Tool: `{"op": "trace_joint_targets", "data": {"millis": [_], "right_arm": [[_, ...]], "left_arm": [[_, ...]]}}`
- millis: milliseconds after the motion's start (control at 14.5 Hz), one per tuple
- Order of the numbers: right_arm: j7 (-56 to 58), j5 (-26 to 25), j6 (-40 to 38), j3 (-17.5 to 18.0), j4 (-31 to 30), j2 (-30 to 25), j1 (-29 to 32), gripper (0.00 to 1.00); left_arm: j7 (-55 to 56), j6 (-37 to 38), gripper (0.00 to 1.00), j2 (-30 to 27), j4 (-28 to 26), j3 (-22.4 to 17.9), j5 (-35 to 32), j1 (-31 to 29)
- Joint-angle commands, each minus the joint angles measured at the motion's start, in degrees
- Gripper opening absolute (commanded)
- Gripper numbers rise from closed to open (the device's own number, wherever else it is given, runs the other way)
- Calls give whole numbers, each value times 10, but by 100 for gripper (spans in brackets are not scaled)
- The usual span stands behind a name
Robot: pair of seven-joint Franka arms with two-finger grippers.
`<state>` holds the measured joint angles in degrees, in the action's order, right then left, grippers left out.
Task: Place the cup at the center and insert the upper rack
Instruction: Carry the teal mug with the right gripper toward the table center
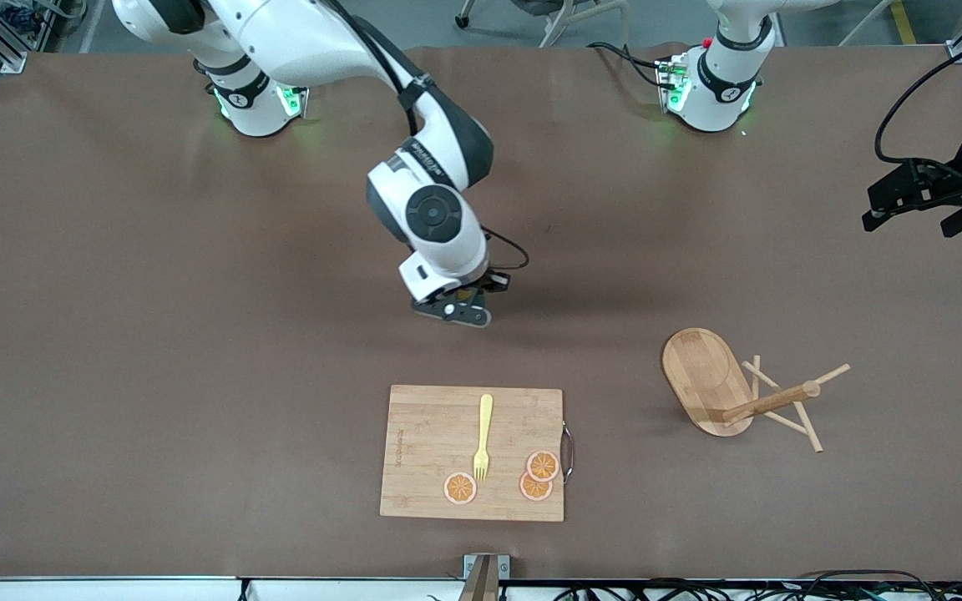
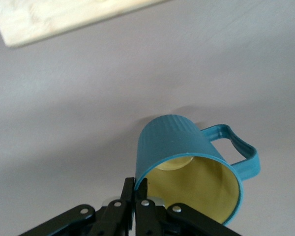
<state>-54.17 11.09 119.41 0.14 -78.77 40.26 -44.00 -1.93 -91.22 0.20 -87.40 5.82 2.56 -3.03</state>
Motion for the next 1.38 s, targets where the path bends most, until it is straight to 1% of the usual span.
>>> {"op": "trace_joint_targets", "data": {"millis": [0,276,484,1106,1175,1313], "right_arm": [[-36,10,-7,-8,44,25,-27,0],[-99,10,-1,-8,91,65,-50,0],[-156,10,48,-8,102,84,-50,1],[-148,5,51,-8,102,97,-50,1],[-148,5,51,-8,102,97,-50,2],[-149,4,55,-8,102,97,-51,8]], "left_arm": [[-3,10,100,2,9,0,-1,0],[-3,10,100,2,9,0,-1,0],[-3,10,100,2,10,0,-1,0],[-3,10,100,2,10,0,0,0],[-3,10,100,2,9,0,0,0],[-3,10,100,2,9,0,0,-3]]}}
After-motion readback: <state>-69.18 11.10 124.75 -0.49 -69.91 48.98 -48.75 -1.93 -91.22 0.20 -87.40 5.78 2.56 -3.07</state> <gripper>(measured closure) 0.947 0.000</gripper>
